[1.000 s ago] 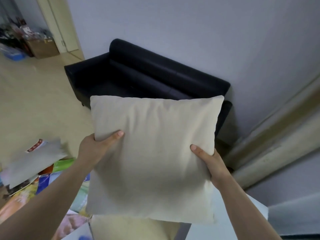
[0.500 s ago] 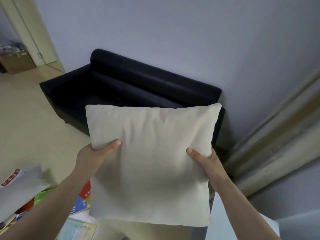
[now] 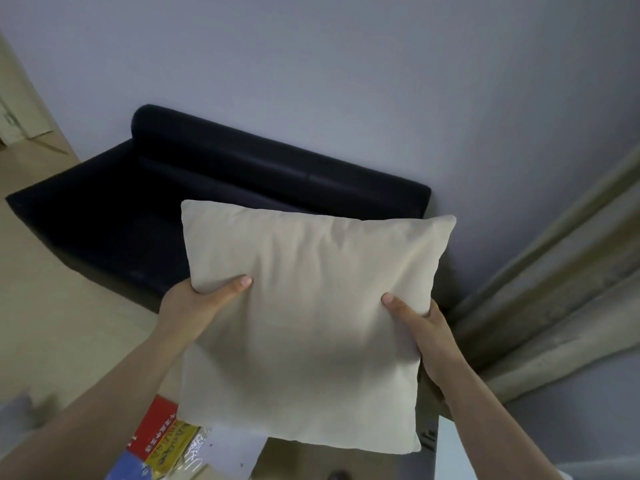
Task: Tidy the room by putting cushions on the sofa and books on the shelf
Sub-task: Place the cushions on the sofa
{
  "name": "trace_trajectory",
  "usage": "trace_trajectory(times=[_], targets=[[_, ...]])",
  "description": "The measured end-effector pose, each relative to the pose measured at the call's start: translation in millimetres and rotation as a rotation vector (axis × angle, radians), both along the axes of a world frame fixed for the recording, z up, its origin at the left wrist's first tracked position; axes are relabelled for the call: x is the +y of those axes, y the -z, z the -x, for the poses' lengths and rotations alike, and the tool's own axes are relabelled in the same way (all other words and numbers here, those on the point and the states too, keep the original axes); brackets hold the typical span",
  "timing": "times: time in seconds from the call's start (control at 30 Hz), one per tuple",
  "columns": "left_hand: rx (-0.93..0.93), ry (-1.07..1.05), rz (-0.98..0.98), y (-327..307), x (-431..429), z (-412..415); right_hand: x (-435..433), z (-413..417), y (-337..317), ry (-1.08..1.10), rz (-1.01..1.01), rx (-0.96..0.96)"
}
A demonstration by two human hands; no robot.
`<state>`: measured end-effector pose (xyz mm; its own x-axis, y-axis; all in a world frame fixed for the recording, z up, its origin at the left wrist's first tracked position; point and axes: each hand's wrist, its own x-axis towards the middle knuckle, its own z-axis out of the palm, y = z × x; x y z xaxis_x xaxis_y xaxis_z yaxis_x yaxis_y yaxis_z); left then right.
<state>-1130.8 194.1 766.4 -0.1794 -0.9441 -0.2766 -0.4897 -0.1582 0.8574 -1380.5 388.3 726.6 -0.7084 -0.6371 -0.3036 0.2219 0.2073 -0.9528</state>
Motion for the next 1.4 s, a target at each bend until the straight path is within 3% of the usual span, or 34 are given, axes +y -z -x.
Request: trace_trajectory(times=[0.43,0.63,1.23,1.4], targets=[[-0.118,-0.039,-0.168,5,-72,157,-69,150,6,-0.067,-0.009,-0.251],[-0.092,-0.072,-0.176,10,-98,200,-106,190,7,-0.029,0.027,-0.262],[-0.054,-0.039,-0.379,122,-267,306,-252,263,88,0.252,-0.176,-0.402],[-0.122,-0.02,-0.45,158,-307,343,-281,287,121,0.329,-0.268,-0.461]])
